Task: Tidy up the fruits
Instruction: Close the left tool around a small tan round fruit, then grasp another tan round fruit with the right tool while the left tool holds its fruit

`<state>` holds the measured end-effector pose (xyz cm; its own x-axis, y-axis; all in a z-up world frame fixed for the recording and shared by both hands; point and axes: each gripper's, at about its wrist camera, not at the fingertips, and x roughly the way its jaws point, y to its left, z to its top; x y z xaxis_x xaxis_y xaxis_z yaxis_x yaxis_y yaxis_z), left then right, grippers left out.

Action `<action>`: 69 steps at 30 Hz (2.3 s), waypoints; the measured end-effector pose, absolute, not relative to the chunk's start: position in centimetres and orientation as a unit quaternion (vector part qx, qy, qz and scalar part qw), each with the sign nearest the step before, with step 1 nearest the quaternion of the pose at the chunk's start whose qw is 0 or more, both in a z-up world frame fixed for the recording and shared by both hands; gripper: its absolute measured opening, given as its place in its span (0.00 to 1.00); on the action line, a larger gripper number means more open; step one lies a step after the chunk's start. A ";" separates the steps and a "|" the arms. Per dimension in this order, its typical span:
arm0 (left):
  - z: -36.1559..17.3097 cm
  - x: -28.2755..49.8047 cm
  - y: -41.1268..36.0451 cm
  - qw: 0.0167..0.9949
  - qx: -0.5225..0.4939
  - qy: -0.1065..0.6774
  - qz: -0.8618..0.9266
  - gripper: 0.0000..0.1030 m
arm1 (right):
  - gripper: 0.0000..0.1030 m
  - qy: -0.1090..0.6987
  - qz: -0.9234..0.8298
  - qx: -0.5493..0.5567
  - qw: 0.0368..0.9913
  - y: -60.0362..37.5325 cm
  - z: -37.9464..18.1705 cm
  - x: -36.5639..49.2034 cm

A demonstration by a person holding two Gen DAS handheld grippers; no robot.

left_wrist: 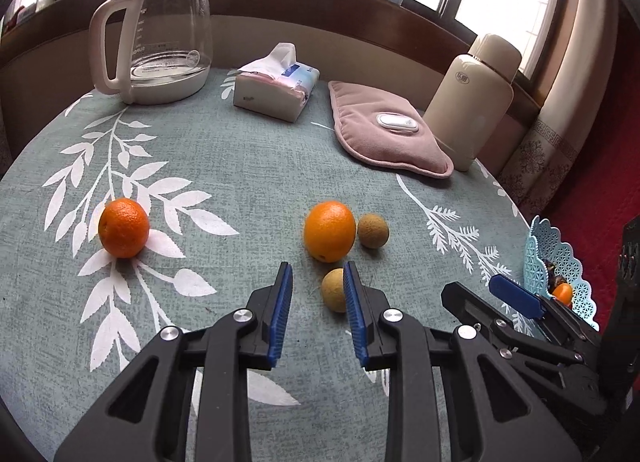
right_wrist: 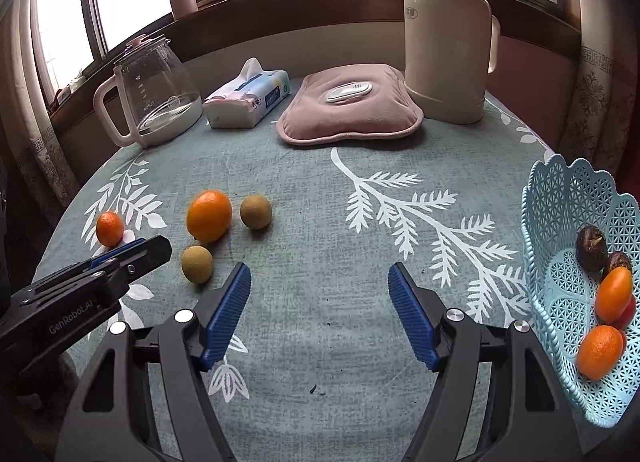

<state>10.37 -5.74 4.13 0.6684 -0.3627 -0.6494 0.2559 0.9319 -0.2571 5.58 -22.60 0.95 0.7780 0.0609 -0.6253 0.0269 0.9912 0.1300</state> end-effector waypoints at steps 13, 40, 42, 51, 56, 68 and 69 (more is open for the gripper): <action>4.1 11.1 -2.3 0.914 -0.115 0.368 -0.126 0.26 | 0.57 0.362 0.039 0.044 0.930 -19.2 0.0 11.7; 3.3 11.1 -5.6 0.915 -0.077 0.360 -0.164 0.48 | 0.26 0.352 0.020 0.077 0.933 -23.0 0.4 9.5; 3.2 11.1 -6.4 0.914 -0.067 0.360 -0.173 0.48 | 0.26 0.342 0.020 0.082 0.936 -23.4 1.0 8.7; 1.7 12.1 -10.0 0.899 -0.008 0.398 -0.185 0.36 | 0.26 0.303 0.033 0.085 0.949 -23.8 3.5 5.3; 1.2 12.4 -9.8 0.894 -0.012 0.409 -0.184 0.24 | 0.26 0.295 0.027 0.096 0.950 -24.6 3.9 4.2; 2.2 11.0 -8.6 0.896 -0.039 0.393 -0.203 0.24 | 0.26 0.272 -0.016 0.124 0.954 -28.1 4.9 1.5; 2.3 10.8 -8.6 0.897 -0.040 0.391 -0.204 0.24 | 0.26 0.270 -0.021 0.126 0.954 -28.5 5.0 1.2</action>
<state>10.83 -8.58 2.29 0.6106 -0.3969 -0.6853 0.3348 0.9136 -0.2308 1.19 -28.53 4.98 0.8534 0.0286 -0.5204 0.1073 0.9674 0.2292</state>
